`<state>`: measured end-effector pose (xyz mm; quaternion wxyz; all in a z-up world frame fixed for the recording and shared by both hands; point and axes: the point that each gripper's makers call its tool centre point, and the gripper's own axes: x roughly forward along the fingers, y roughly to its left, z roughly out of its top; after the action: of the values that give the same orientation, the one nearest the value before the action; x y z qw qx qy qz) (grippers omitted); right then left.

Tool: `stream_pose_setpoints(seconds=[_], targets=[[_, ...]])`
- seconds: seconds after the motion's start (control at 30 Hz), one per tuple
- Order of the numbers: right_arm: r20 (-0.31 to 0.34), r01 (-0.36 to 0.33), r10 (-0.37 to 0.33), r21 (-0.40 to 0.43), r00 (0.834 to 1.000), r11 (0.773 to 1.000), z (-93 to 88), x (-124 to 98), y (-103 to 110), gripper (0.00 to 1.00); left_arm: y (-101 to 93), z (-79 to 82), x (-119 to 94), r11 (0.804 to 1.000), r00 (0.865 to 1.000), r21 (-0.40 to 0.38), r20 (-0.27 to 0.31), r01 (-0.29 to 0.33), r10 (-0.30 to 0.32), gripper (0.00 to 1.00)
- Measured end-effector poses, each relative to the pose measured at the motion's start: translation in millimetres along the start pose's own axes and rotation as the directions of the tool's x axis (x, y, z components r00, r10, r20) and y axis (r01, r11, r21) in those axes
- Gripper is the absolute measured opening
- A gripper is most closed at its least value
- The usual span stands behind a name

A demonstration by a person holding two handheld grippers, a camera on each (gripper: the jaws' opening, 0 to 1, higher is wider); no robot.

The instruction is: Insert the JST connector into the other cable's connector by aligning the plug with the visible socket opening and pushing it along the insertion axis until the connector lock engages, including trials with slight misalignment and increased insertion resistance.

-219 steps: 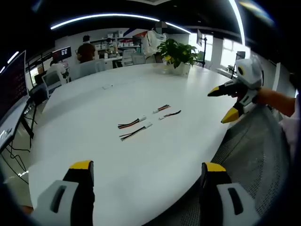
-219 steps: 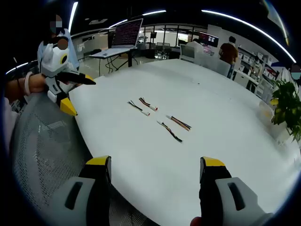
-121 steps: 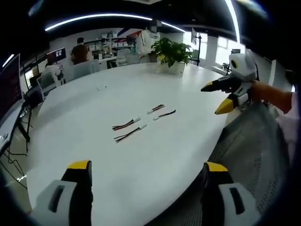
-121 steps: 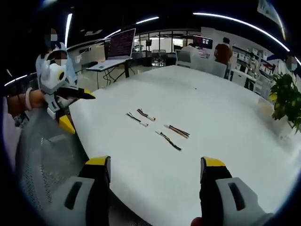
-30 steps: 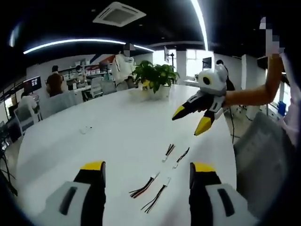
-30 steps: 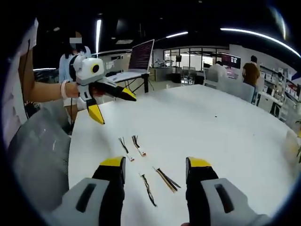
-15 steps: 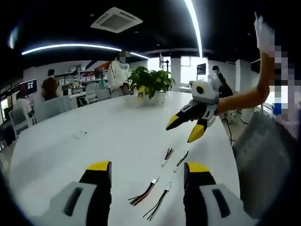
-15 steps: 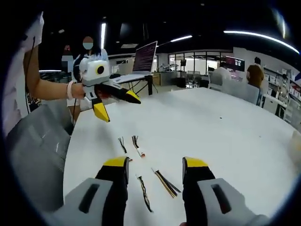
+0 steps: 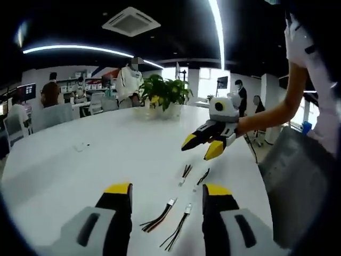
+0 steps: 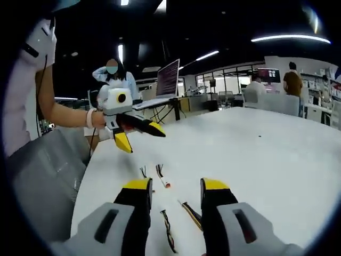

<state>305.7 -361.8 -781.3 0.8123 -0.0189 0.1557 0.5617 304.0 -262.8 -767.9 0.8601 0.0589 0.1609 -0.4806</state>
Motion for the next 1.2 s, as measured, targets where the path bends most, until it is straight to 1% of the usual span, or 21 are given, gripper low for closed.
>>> stream_pose_setpoints(seconds=[0.07, 0.1, 0.17, 0.23, 0.33, 0.43, 0.57, 0.7, 0.83, 0.87, 0.97, 1.03, 1.13, 1.2], targets=[[-0.011, -0.016, 0.016, -0.02, 1.0, 1.0, -6.0, 2.6, 1.6, 0.3, 1.1, -6.5, 1.9, 1.0, 1.0, 0.016, -0.024, 0.001, -0.001, 0.47], [-0.022, -0.022, 0.021, -0.027, 1.0, 0.999, -11.4, 4.0, 0.8, 0.29, 1.6, -8.6, 3.1, 1.0, 1.0, 0.016, -0.029, 0.001, -0.001, 0.46], [-0.025, -0.032, 0.031, -0.03, 0.999, 0.999, -16.1, 6.3, -0.1, 0.27, 1.6, -13.6, 5.6, 1.0, 0.999, 0.006, -0.034, 0.012, -0.012, 0.45], [-0.024, -0.034, 0.034, -0.021, 0.999, 0.999, -18.0, 7.7, -1.4, 0.27, 1.4, -16.8, 7.9, 1.0, 0.999, -0.004, -0.036, 0.019, -0.019, 0.43], [-0.024, -0.04, 0.04, -0.023, 0.999, 0.999, -19.9, 9.5, -2.8, 0.25, 2.7, -22.4, 11.1, 1.0, 0.999, -0.017, -0.049, 0.021, -0.022, 0.44], [-0.008, -0.052, 0.051, -0.031, 0.999, 0.998, -19.2, 10.0, -2.7, 0.21, 2.9, -27.4, 13.5, 0.999, 0.998, -0.029, -0.056, 0.034, -0.035, 0.44], [-0.023, -0.056, 0.055, -0.042, 0.998, 0.998, -23.5, 12.0, -5.4, 0.22, 3.2, -33.2, 16.3, 0.998, 0.997, -0.035, -0.062, 0.047, -0.049, 0.42], [-0.037, -0.061, 0.059, -0.045, 0.998, 0.997, -29.1, 13.9, -6.8, 0.22, 2.9, -33.7, 18.5, 0.997, 0.997, -0.038, -0.051, 0.063, -0.065, 0.38], [-0.041, -0.071, 0.069, -0.049, 0.997, 0.996, -32.0, 16.0, -6.8, 0.18, 4.9, -35.1, 22.0, 0.995, 0.996, -0.071, -0.04, 0.076, -0.079, 0.38], [-0.039, -0.073, 0.071, -0.05, 0.997, 0.996, -32.3, 16.5, -7.0, 0.18, 5.4, -36.1, 23.0, 0.995, 0.996, -0.068, -0.04, 0.077, -0.08, 0.38], [-0.061, -0.082, 0.078, -0.059, 0.995, 0.995, -37.1, 18.0, -7.3, 0.2, 5.0, -40.2, 26.1, 0.994, 0.994, -0.062, -0.049, 0.09, -0.093, 0.37], [-0.065, -0.09, 0.086, -0.061, 0.994, 0.994, -39.2, 17.6, -8.2, 0.19, 4.8, -41.4, 27.7, 0.993, 0.994, -0.067, -0.048, 0.096, -0.099, 0.36], [-0.075, -0.101, 0.096, -0.074, 0.993, 0.992, -42.0, 19.3, -7.8, 0.19, 3.8, -48.8, 31.7, 0.99, 0.991, -0.081, -0.061, 0.113, -0.118, 0.36], [-0.084, -0.107, 0.1, -0.078, 0.991, 0.991, -44.0, 20.7, -7.2, 0.19, 3.8, -50.9, 33.6, 0.989, 0.99, -0.082, -0.061, 0.119, -0.124, 0.36]])
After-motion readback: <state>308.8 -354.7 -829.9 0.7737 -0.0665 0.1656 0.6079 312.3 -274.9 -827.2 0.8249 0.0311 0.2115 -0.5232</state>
